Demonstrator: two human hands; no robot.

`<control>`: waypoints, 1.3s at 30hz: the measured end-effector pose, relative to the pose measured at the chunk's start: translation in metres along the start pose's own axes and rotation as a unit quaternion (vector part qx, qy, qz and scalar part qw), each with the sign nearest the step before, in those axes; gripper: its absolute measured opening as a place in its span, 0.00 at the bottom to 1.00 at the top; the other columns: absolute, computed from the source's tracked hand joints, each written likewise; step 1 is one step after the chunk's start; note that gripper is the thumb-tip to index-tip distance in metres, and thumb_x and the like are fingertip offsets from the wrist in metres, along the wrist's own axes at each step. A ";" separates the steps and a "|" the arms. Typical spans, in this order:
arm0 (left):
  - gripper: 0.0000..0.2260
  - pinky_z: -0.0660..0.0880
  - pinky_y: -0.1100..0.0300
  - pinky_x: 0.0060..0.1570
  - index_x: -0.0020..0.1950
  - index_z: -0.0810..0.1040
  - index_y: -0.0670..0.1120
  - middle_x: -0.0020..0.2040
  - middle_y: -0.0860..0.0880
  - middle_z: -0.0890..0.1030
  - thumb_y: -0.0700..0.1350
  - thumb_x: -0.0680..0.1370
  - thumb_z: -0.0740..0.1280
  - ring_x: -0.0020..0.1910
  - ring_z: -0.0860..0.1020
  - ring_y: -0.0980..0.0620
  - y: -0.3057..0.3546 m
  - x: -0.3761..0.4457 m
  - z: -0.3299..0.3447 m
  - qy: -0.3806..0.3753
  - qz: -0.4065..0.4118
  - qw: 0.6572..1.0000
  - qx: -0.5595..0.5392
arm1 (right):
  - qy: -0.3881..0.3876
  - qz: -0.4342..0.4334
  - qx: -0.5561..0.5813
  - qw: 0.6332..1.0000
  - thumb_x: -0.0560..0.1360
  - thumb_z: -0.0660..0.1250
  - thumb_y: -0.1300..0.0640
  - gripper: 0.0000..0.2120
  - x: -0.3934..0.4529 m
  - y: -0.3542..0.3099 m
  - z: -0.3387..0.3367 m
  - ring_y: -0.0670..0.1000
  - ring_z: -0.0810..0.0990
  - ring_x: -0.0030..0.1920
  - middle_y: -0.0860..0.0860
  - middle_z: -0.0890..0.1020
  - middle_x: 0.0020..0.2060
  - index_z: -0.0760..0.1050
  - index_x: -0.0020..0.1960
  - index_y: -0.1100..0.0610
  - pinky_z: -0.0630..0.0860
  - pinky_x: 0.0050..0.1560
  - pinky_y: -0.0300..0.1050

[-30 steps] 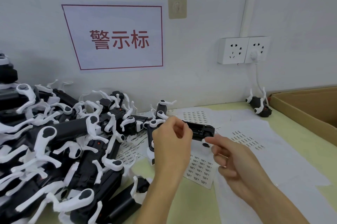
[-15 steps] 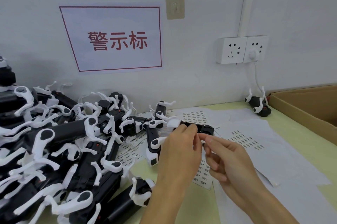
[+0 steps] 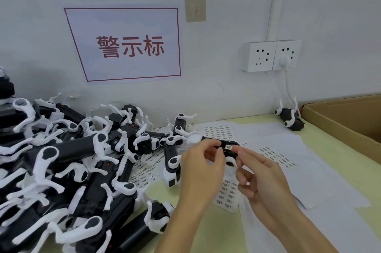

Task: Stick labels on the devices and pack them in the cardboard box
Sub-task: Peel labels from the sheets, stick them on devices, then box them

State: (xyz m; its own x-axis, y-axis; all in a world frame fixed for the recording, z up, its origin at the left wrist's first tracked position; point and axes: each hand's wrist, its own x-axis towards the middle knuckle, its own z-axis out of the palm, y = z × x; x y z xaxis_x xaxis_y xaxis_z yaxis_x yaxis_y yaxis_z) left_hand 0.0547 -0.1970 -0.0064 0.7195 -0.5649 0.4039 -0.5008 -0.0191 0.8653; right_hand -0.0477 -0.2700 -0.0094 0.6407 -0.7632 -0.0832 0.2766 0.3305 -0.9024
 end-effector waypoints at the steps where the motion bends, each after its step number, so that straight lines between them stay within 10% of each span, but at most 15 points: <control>1: 0.08 0.77 0.62 0.38 0.48 0.84 0.48 0.38 0.52 0.84 0.37 0.78 0.66 0.38 0.81 0.57 0.001 0.001 -0.001 -0.021 -0.066 0.996 -0.062 | 0.000 0.004 0.006 1.000 0.78 0.66 0.64 0.11 0.000 0.000 0.000 0.47 0.69 0.25 0.50 0.76 0.32 0.86 0.45 0.57 0.61 0.19 0.36; 8: 0.07 0.73 0.60 0.31 0.42 0.83 0.43 0.34 0.48 0.82 0.37 0.79 0.67 0.34 0.79 0.51 0.005 0.004 -0.005 -0.096 -0.185 0.951 -0.230 | -0.004 0.011 -0.008 1.000 0.78 0.67 0.64 0.08 0.001 0.003 0.000 0.48 0.69 0.25 0.51 0.76 0.32 0.84 0.44 0.58 0.60 0.19 0.37; 17: 0.08 0.75 0.64 0.35 0.37 0.82 0.48 0.31 0.54 0.81 0.39 0.75 0.71 0.32 0.79 0.57 0.006 0.003 -0.005 -0.028 -0.076 0.994 -0.069 | 0.105 -0.144 -0.253 0.951 0.77 0.71 0.56 0.02 0.005 0.005 -0.008 0.47 0.76 0.23 0.46 0.81 0.32 0.83 0.46 0.51 0.67 0.22 0.34; 39: 0.08 0.71 0.73 0.38 0.50 0.82 0.50 0.43 0.54 0.81 0.38 0.75 0.67 0.41 0.77 0.62 0.000 0.014 -0.014 -0.035 -0.043 0.997 0.052 | 0.118 -0.150 -0.229 0.954 0.77 0.68 0.60 0.07 0.010 0.012 -0.016 0.45 0.72 0.21 0.53 0.79 0.31 0.79 0.40 0.55 0.68 0.27 0.37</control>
State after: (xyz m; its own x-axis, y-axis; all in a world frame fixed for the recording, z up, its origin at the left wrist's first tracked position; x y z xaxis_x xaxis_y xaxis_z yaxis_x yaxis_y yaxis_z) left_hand 0.0714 -0.1935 0.0031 0.7280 -0.6137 0.3056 -0.4894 -0.1531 0.8585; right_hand -0.0491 -0.2825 -0.0273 0.3872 -0.9071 0.1647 0.0456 -0.1596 -0.9861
